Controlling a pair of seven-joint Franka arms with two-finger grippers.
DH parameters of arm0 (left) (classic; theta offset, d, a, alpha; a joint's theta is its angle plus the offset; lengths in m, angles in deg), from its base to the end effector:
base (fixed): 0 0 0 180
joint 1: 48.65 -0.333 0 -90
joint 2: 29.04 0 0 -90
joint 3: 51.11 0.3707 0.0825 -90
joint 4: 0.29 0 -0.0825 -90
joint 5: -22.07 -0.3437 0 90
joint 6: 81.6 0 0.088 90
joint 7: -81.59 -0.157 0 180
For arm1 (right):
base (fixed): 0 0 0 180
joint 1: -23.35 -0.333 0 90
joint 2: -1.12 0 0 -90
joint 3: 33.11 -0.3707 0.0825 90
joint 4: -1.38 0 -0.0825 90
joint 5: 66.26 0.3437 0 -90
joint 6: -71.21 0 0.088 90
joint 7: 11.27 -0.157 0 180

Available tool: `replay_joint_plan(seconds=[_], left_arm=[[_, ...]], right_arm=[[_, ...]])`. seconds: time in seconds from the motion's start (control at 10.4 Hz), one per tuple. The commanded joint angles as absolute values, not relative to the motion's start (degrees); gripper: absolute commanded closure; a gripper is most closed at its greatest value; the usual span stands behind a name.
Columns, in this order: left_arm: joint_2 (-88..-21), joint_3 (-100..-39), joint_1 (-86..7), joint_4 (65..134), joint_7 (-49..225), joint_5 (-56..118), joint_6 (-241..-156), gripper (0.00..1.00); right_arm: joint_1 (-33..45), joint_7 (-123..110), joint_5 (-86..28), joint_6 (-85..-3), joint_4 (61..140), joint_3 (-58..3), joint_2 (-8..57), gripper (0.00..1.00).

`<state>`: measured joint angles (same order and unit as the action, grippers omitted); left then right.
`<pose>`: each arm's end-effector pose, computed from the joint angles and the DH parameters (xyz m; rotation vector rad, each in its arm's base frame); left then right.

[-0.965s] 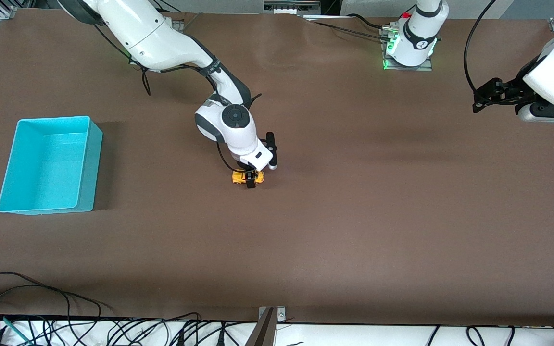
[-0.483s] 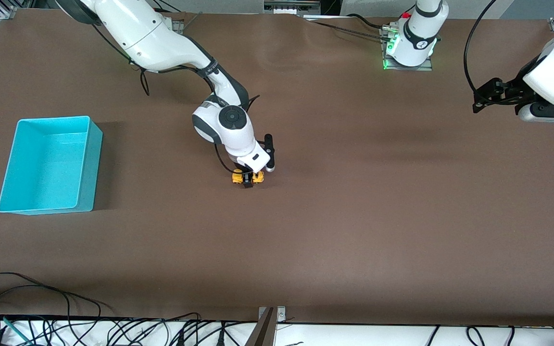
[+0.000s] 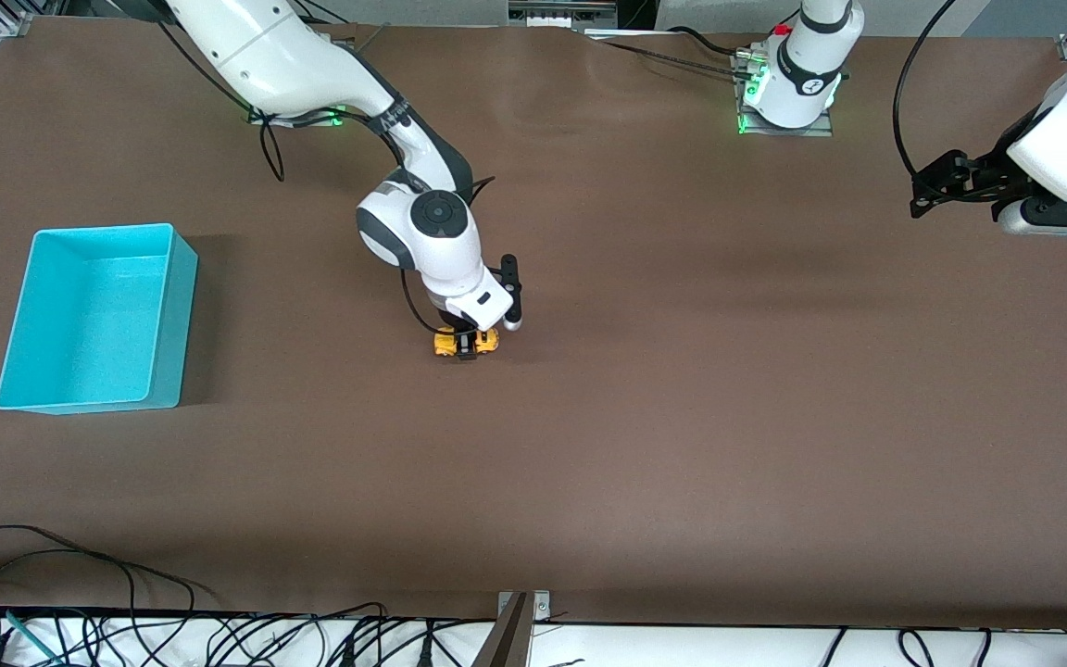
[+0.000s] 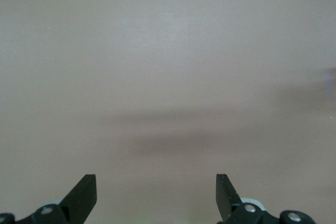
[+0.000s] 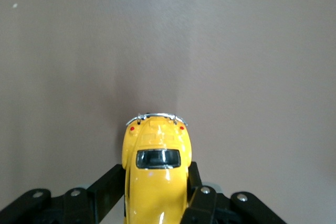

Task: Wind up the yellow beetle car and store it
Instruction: 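Lift the yellow car off the table with the right gripper, then carry the car with the right gripper over the blue bin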

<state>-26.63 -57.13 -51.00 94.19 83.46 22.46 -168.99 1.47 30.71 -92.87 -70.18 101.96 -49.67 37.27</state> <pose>0.4871 -0.0335 0.6131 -3.1370 0.0489 0.1286 0.5588 0.3968 0.2554 1.9857 2.2342 0.1788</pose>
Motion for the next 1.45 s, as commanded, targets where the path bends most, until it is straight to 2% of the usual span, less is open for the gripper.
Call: replay_joint_plan(seconds=[0.0, 0.19, 0.48, 0.77, 1.16, 1.35], left_arm=[[-27.02, -57.17, -51.19, 92.7, 83.44, 23.12, -167.65, 0.0], [-27.02, -57.17, -51.2, 92.7, 83.44, 23.12, -167.65, 0.0], [-27.02, -57.17, -51.28, 92.7, 83.44, 23.12, -167.65, 0.0], [-27.02, -57.17, -51.28, 92.7, 83.44, 23.12, -167.65, 0.0], [-27.02, -57.09, -51.28, 92.7, 83.35, 23.12, -167.65, 0.0], [-27.02, -57.09, -51.28, 92.7, 83.35, 23.12, -167.65, 0.0]], right_arm=[[10.03, 39.39, -89.4, -69.59, 108.42, -54.79, 30.48, 0.95], [13.85, 50.02, -82.64, -64.44, 109.84, -55.87, 25.84, 0.95], [16.75, 64.0, -72.36, -53.72, 113.35, -55.44, 15.21, 0.95], [21.4, 82.27, -66.37, -44.21, 114.49, -50.7, 8.17, 0.95], [24.13, 101.35, -65.21, -41.38, 121.6, -40.44, 0.95, 0.95], [25.27, 111.2, -65.64, -41.9, 124.07, -33.41, 0.94, 0.97]])
